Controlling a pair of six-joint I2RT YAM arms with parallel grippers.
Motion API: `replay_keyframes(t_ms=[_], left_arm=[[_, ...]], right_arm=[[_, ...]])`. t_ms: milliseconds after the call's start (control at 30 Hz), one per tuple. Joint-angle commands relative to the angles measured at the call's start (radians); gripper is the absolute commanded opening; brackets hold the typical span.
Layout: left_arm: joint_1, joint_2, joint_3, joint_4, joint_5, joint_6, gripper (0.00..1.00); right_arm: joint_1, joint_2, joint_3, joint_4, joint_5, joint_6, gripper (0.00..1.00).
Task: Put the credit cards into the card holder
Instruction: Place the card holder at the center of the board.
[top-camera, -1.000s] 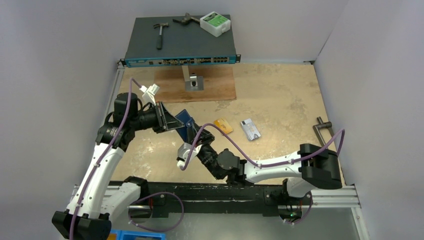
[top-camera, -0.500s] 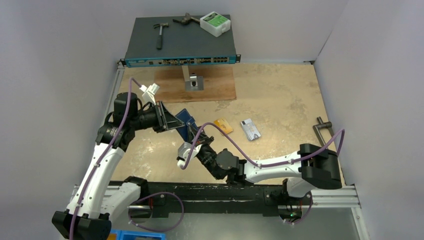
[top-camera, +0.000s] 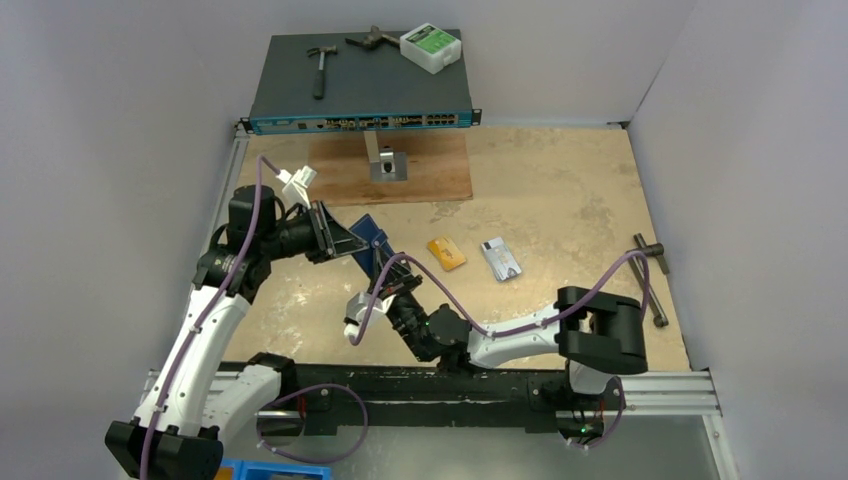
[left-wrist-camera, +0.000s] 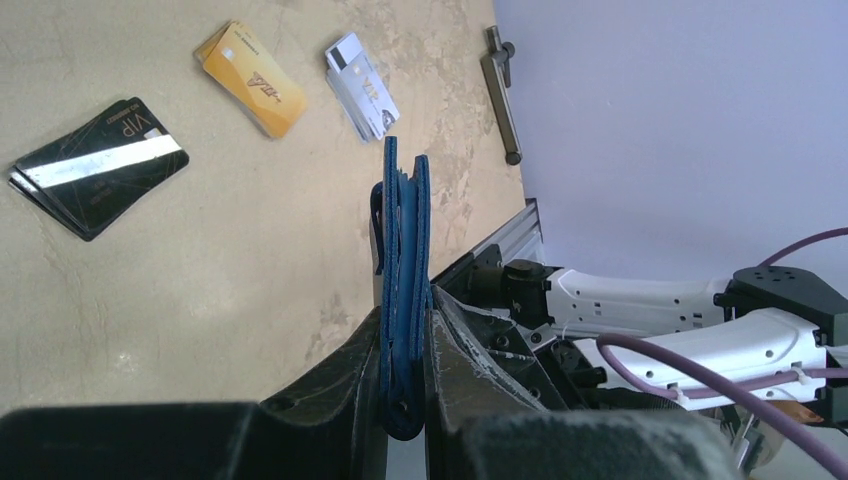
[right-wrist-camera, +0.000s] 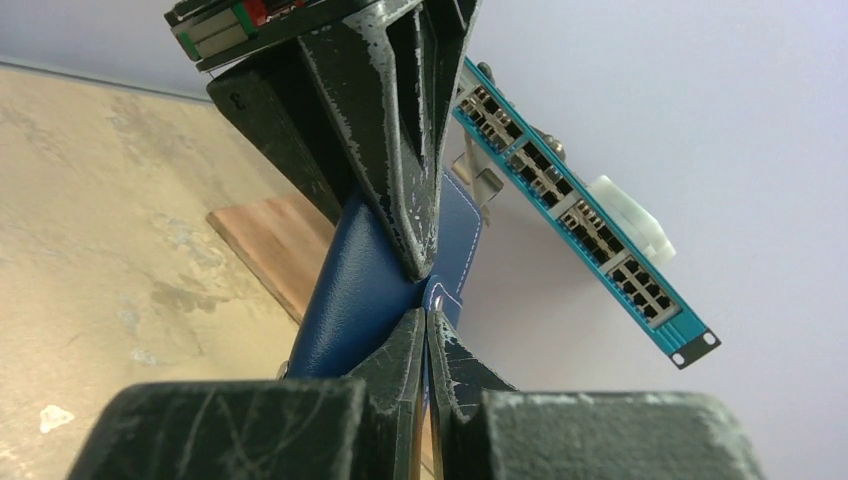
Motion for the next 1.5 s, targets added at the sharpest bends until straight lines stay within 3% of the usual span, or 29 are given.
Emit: replay_keyframes(t_ms=[0,800,1000,1133,1233,1267,1333,1400,1467], left_arm=[[-0.007,-0.03,-0.003,-0.008,0.134,-0.041,0.0],[-0.01,-0.047,-0.043,-0.057,0.099,-0.01,0.0],[-0.012,-0.048,-0.026,-0.062,0.098,0.02,0.0],[-0.012,-0.02,-0.002,-0.089,0.091,0.095,0.0],[-0.016,0.048,0.027,-0.104,0.074,0.171,0.0],[-0.018,0.078,0.041,-0.109,0.064,0.19,0.0],[-0.029,0.128,0.07,-0.117,0.055,0.215,0.0],[-0.058,0.16,0.088,-0.119,0.035,0.248,0.0],[-0.093,0.184,0.07,-0.098,0.035,0.265,0.0]], right_arm=[[-0.028,0.048,0.02,0.201,0.083,-0.12,0.0],[-0.099,-0.004,0.087,0.249,0.172,0.003,0.0],[-0.116,-0.126,0.064,0.017,0.17,0.283,0.0],[-0.127,-0.288,0.067,-0.507,0.01,0.688,0.0],[-0.128,-0.357,0.066,-0.732,-0.039,0.89,0.0],[-0.128,-0.377,0.06,-0.794,-0.051,0.952,0.02],[-0.128,-0.42,0.045,-0.903,-0.067,1.073,0.31],[-0.128,-0.469,0.027,-0.974,-0.085,1.16,0.52],[-0.132,-0.517,0.02,-1.036,-0.095,1.226,0.6]])
